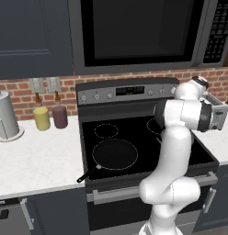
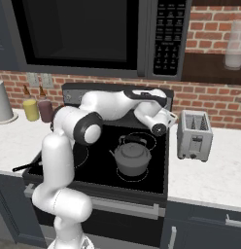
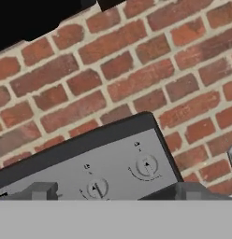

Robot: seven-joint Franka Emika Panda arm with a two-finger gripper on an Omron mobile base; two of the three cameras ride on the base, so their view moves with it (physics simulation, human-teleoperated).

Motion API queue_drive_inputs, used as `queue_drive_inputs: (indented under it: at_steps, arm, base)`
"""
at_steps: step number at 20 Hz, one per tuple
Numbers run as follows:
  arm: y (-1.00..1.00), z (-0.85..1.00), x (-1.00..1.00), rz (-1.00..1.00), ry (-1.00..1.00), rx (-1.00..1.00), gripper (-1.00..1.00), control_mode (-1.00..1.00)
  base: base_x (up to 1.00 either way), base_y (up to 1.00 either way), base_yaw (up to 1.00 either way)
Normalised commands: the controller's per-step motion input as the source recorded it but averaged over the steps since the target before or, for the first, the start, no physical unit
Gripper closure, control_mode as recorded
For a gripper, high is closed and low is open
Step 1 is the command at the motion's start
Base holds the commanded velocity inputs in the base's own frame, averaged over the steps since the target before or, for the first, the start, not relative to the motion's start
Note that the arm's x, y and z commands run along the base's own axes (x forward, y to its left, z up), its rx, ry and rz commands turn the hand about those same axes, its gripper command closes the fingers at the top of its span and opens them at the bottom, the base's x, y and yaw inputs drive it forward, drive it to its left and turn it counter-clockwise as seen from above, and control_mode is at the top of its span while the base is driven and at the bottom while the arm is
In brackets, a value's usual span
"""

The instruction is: Pick the kettle from the counter and place it on a stove burner. Then turn the burner on.

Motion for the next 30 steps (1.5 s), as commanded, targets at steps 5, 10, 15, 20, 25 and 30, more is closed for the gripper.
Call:
queue_drive_inputs:
  at_steps: [5, 10, 15, 20, 25, 30]
  arm:
    - [-0.39, 0.0, 0.4, 0.0, 0.0, 0.0, -1.0, -1.0]
    - [-0.3, 0.0, 0.31, 0.0, 0.0, 0.0, -1.0, -1.0]
    - [0.0, -0.07, 0.22, 0.0, 0.0, -0.01, -1.0, -1.0]
    - [0.0, -0.26, 0.01, 0.0, 0.0, -0.07, -1.0, -1.0]
    - [-0.03, -0.27, 0.0, 0.0, 0.0, -0.06, -1.0, -1.0]
    - [0.0, -0.16, 0.03, 0.0, 0.0, -0.02, -1.0, -1.0]
  base:
    - [0.0, 0.0, 0.0]
    - [0.0, 0.0, 0.0]
    - [0.0, 0.0, 0.0]
    - [0.0, 0.0, 0.0]
    - [0.0, 0.0, 0.0]
    - [0.0, 0.0, 0.0]
